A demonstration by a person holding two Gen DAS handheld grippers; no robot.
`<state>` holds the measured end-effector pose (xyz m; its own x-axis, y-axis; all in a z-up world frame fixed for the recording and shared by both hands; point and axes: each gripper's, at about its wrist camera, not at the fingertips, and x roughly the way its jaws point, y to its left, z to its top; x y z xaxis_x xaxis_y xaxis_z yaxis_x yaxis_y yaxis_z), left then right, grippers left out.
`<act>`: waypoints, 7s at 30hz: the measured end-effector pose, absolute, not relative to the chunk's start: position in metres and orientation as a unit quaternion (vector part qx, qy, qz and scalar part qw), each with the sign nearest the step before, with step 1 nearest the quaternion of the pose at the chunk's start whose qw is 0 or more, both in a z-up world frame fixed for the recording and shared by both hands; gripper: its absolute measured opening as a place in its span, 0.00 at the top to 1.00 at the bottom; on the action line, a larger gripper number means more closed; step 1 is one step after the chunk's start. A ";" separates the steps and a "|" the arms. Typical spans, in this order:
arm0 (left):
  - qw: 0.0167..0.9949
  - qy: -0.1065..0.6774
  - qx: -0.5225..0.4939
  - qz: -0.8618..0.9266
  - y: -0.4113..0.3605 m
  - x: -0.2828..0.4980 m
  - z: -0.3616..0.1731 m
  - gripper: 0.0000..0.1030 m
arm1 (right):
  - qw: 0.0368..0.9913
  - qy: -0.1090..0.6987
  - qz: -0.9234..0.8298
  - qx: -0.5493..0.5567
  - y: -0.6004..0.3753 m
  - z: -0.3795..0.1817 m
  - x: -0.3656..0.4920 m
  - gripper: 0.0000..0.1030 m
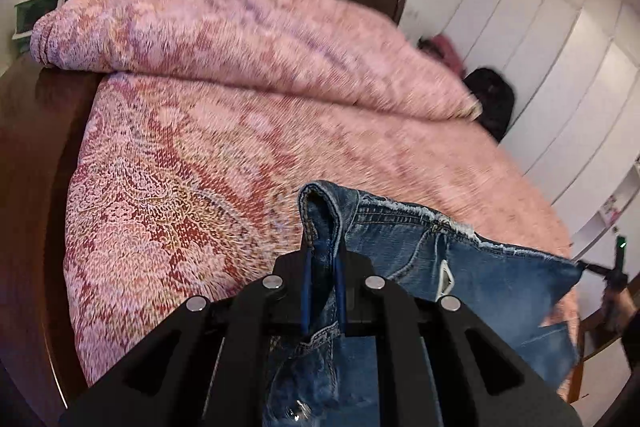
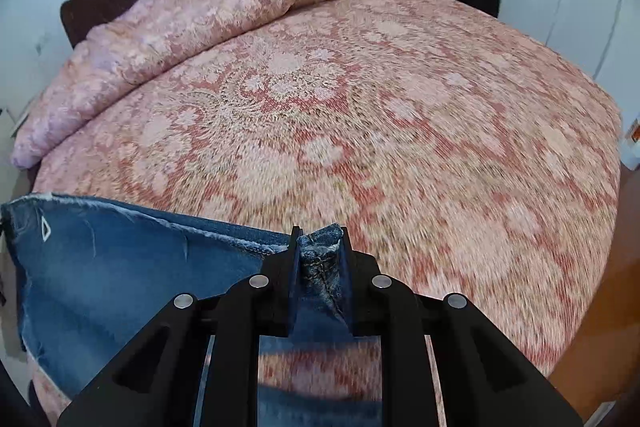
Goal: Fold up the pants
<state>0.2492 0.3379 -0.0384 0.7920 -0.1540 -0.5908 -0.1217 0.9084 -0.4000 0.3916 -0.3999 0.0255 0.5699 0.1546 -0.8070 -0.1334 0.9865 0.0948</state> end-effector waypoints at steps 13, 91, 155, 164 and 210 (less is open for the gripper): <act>0.909 0.322 -0.263 -0.031 0.326 0.091 -0.063 0.90 | 0.867 0.489 0.078 0.059 -0.447 -0.035 0.248 0.84; 0.805 0.306 -0.508 0.021 0.311 0.029 -0.117 0.85 | 0.740 0.455 0.032 0.494 -0.470 -0.113 0.129 0.99; 0.889 0.449 -0.091 0.008 0.101 0.081 -0.101 0.29 | 0.672 0.580 0.374 0.267 -0.043 -0.105 0.308 0.97; 0.912 0.403 0.014 -0.075 0.028 0.103 -0.073 0.16 | 0.719 0.542 0.289 0.324 -0.242 -0.100 0.229 0.97; 0.876 0.482 -0.022 -0.020 0.010 0.150 -0.113 0.02 | 0.896 0.439 0.046 -0.048 -0.418 -0.064 0.301 1.00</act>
<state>0.1497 0.0098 -0.1130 0.5341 -0.0559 -0.8435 0.0135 0.9983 -0.0576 0.3014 -0.4183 -0.0636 0.6106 0.0396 -0.7910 -0.1246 0.9911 -0.0466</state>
